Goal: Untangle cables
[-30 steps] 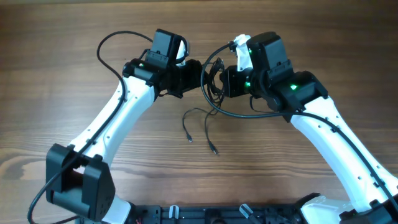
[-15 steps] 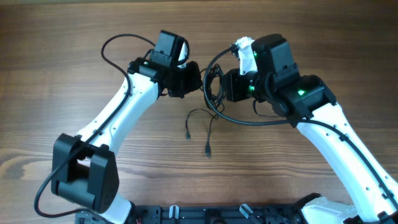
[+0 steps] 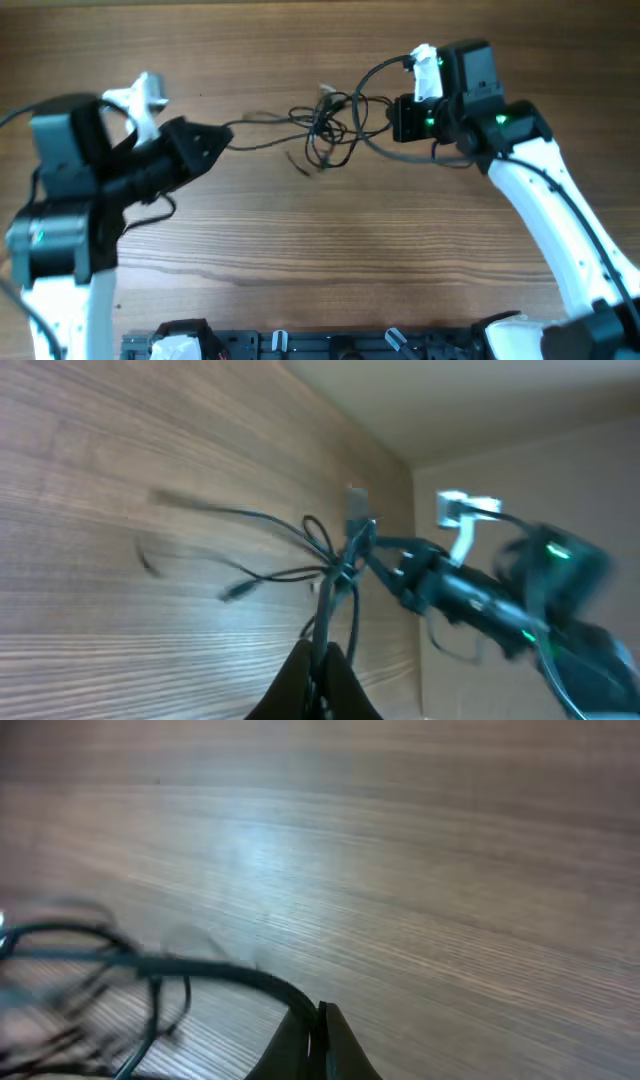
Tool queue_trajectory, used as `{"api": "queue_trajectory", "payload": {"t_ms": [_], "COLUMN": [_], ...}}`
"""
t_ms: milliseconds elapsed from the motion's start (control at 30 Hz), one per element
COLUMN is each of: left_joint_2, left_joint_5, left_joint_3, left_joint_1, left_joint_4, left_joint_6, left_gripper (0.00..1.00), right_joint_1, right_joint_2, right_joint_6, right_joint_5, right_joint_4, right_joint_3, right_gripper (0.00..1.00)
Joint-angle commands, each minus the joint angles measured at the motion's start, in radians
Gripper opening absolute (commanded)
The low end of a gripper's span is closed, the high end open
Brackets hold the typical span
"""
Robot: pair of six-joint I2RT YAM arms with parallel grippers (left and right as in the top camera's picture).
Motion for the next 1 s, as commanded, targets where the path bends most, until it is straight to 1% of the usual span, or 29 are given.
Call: {"api": "queue_trajectory", "payload": {"t_ms": [0, 100, 233, 333, 400, 467, 533, 600, 633, 667, 733, 767, 833, 867, 967], "left_joint_2": [-0.065, -0.065, -0.065, -0.065, -0.055, -0.013, 0.056, 0.156, 0.213, 0.267, 0.383, 0.451, 0.559, 0.597, 0.702], "left_joint_5": [0.012, 0.012, 0.012, -0.017, -0.058, -0.091, -0.101, -0.101, -0.1, -0.097, -0.093, -0.093, -0.093, -0.093, -0.093], "left_joint_3": [0.042, 0.079, 0.133, 0.173, 0.173, 0.173, 0.172, 0.172, 0.172, 0.172, 0.172, 0.172, 0.172, 0.172, 0.172], "left_joint_1": [0.058, 0.057, 0.057, 0.057, 0.057, 0.056, 0.056, 0.044, 0.02, -0.012, -0.097, -0.156, -0.255, -0.288, -0.382], "left_joint_4": [-0.041, -0.079, -0.14, -0.18, -0.191, -0.202, -0.212, -0.216, -0.209, -0.199, -0.152, -0.114, -0.048, -0.024, 0.056], "left_joint_6": [0.045, 0.051, 0.084, 0.103, 0.103, 0.114, 0.153, 0.156, 0.174, 0.182, 0.181, 0.18, 0.18, 0.177, 0.177], "left_gripper": [0.04, 0.04, 0.04, 0.04, 0.04, 0.04, 0.04, 0.04, 0.12, 0.28, 0.46, 0.63, 0.91, 0.93, 0.91], "right_joint_1": [-0.123, -0.182, -0.247, -0.265, -0.262, -0.251, -0.232, -0.205, -0.189, -0.171, -0.122, -0.099, -0.055, -0.037, 0.017], "right_joint_2": [0.102, 0.18, 0.296, 0.332, 0.321, 0.294, 0.25, 0.192, 0.164, 0.134, 0.061, 0.032, -0.023, -0.043, -0.092], "right_joint_6": [-0.06, -0.078, -0.077, -0.075, -0.074, -0.038, -0.015, 0.005, 0.003, 0.004, 0.003, 0.003, 0.014, 0.029, 0.031], "right_joint_5": [0.164, 0.249, 0.248, 0.238, 0.159, 0.076, -0.017, -0.071, -0.092, -0.105, -0.112, -0.111, -0.112, -0.112, -0.113], "right_joint_4": [0.002, 0.021, 0.059, 0.062, 0.064, 0.062, 0.062, 0.06, 0.056, 0.045, 0.029, 0.029, 0.03, 0.029, 0.013], "right_joint_3": [0.01, 0.01, 0.01, 0.01, 0.011, 0.011, 0.011, 0.011, 0.011, 0.011, 0.011, 0.011, 0.011, 0.011, 0.011], "right_gripper": [0.04, 0.04, 0.04, 0.04, 0.04, 0.04, 0.04, 0.04, 0.04, 0.04, 0.04, 0.04, 0.04, 0.04, 0.04]}}
